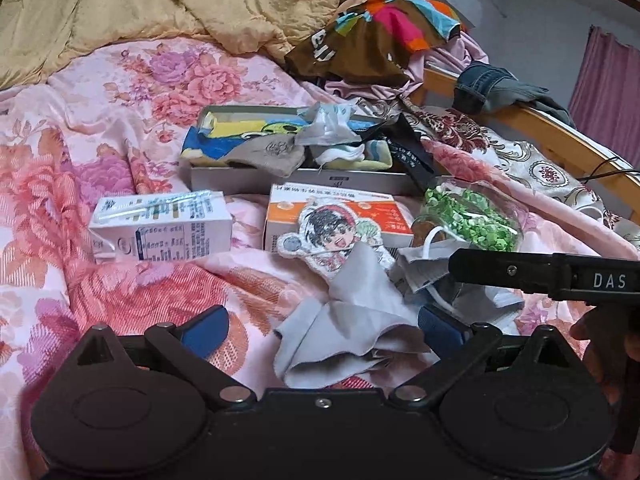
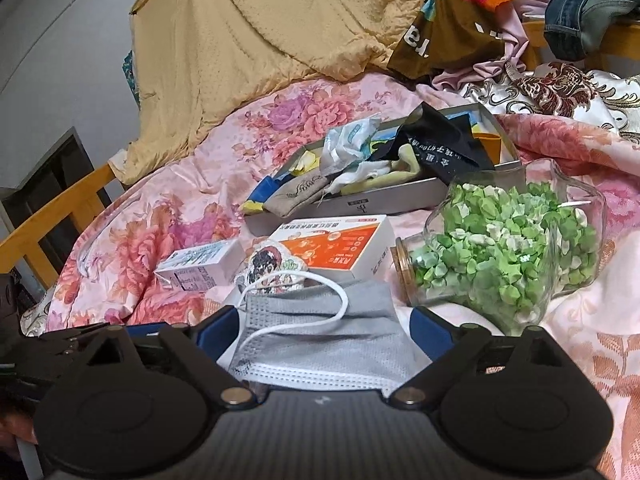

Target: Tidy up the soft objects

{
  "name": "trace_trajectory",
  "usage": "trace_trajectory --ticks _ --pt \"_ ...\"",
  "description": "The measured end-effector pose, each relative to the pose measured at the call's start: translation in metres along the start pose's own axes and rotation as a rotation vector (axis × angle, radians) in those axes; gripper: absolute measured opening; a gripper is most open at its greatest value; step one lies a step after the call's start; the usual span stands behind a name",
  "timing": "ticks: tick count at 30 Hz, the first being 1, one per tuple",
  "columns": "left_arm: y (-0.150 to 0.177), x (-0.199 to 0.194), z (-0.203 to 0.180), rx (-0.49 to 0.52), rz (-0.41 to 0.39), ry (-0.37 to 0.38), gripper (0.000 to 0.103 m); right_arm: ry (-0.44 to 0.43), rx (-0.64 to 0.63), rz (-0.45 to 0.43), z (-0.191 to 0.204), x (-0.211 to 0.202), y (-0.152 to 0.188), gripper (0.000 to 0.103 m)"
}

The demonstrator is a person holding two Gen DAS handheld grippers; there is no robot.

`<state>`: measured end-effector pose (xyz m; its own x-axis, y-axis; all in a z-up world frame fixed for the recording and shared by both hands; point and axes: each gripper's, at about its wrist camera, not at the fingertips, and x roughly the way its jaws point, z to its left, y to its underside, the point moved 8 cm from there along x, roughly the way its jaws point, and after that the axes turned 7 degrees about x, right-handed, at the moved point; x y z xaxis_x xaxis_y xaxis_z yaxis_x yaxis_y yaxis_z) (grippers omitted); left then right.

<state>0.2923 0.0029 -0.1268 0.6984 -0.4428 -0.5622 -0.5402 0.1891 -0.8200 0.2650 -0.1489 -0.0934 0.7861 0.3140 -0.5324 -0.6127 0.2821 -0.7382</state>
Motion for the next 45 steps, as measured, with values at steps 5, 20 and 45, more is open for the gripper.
trace_trajectory --ticks 5,20,45 --pt "0.003 -0.001 0.001 -0.002 -0.002 -0.003 0.100 0.008 -0.017 0.017 0.003 0.002 0.003 0.084" --pt "0.009 -0.003 -0.011 0.035 0.007 -0.007 0.065 -0.006 -0.035 0.045 0.009 0.003 0.009 0.066" --pt "0.005 -0.031 -0.019 -0.046 -0.017 -0.072 0.011 -0.041 -0.129 0.003 0.030 -0.013 0.011 0.032"
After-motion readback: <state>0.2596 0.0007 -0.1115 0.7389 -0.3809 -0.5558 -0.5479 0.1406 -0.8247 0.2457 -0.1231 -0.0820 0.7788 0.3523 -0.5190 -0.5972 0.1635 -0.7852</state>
